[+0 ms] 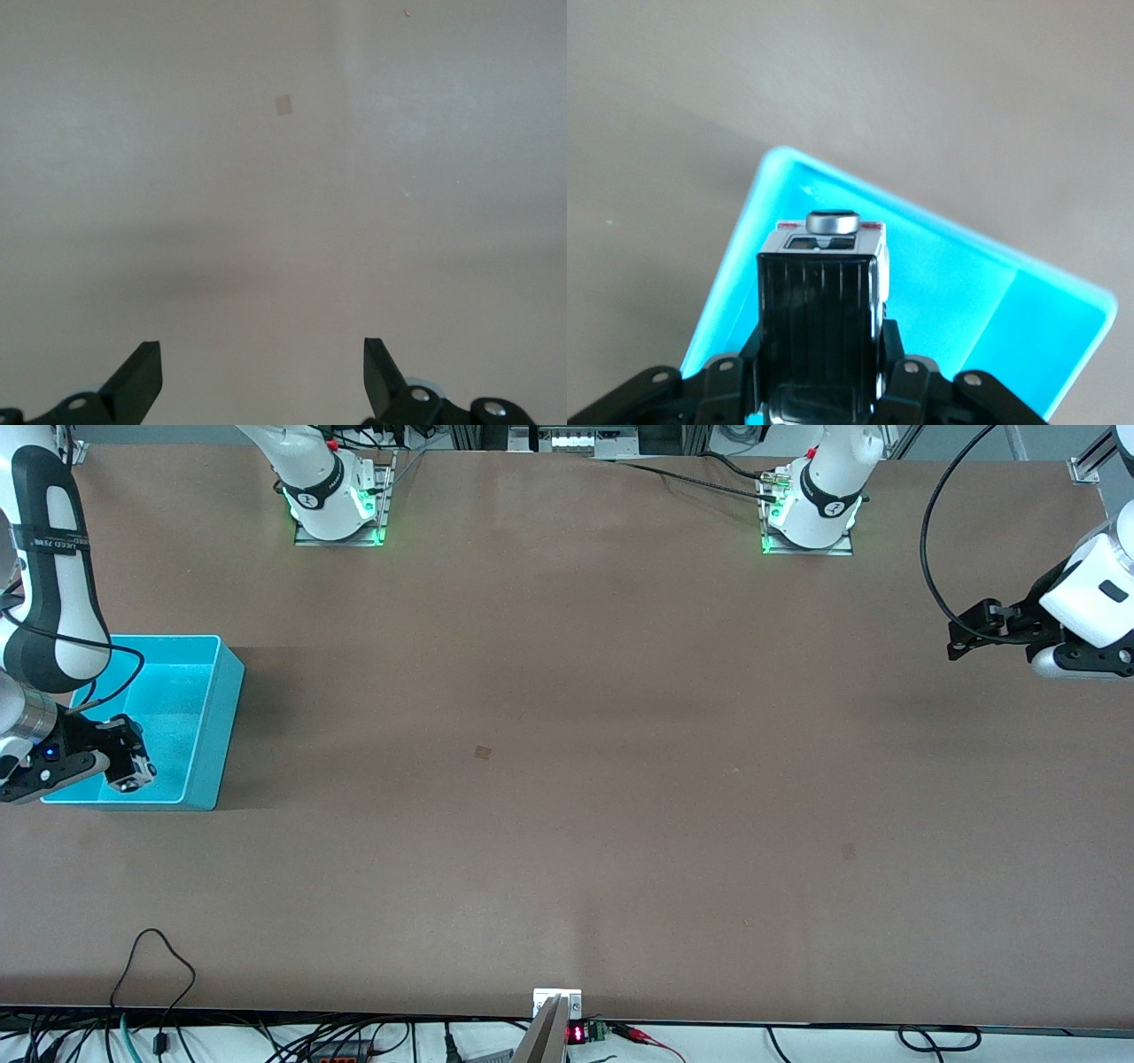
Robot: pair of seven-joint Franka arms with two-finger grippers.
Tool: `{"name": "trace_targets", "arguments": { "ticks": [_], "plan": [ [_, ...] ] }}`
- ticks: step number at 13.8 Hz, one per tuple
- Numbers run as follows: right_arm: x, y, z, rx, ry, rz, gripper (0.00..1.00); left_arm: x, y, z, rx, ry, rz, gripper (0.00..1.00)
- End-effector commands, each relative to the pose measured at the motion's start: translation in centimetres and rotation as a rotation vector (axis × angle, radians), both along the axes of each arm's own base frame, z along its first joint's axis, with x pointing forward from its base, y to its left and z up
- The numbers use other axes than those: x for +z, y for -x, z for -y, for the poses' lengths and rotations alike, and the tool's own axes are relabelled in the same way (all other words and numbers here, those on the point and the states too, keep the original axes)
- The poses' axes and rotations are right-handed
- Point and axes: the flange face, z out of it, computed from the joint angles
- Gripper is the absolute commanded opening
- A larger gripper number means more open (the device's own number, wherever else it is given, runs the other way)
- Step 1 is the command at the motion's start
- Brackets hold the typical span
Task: Wind and store white jeep toy
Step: 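Lower the jeep into the blue bin and open the right gripper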
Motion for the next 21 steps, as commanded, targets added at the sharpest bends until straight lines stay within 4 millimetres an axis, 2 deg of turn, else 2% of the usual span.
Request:
{"name": "trace_targets", "arguments": {
  "ticks": [1,4,7,9,13,15,16,17,18,19,20,21],
  "plan": [
    [-1.7,2.6,0.9,-0.169,0.015,-0.043,0.00,0.7,0.4,-0.7,0.008,0.012,-0.005,1.00],
    [-4.6,5.4,2.8,-0.216,0.029,-0.020,0.00,0.6,0.5,0.1,-0.002,0.012,-0.016,1.00],
    [-7.8,9.0,2.8,-0.229,0.036,0.036,0.00,0.7,0.6,-0.1,-0.001,0.012,-0.016,1.00],
    [-8.9,10.7,3.8,-0.257,0.032,0.020,0.00,0.7,0.6,-0.1,-0.001,0.012,-0.016,1.00],
    [-10.7,12.7,5.0,-0.281,0.030,0.008,0.00,0.7,0.6,-0.1,-0.001,0.012,-0.016,1.00],
    [-11.1,13.0,5.0,-0.282,0.032,0.011,0.03,0.7,0.6,-0.1,-0.001,0.012,-0.016,1.00],
    [-11.1,13.0,5.0,-0.281,0.031,0.008,0.17,0.7,0.6,-0.1,-0.001,0.011,-0.016,1.00],
    [-11.2,13.1,5.1,-0.281,0.030,0.004,0.38,0.7,0.6,-0.1,-0.001,0.011,-0.016,1.00],
    [-11.2,13.1,5.2,-0.282,0.031,0.006,0.68,0.7,0.6,-0.1,-0.001,0.011,-0.016,1.00],
    [-11.0,13.0,5.1,-0.279,0.031,0.009,0.93,0.7,0.6,-0.1,-0.001,0.012,-0.016,1.00],
    [-10.5,12.9,5.1,-0.266,0.030,0.017,1.00,0.7,0.6,-0.1,-0.001,0.011,-0.016,1.00],
    [-9.7,12.5,4.9,-0.244,0.031,0.033,1.00,0.7,0.6,-0.1,-0.001,0.012,-0.018,1.00]
  ]
}}
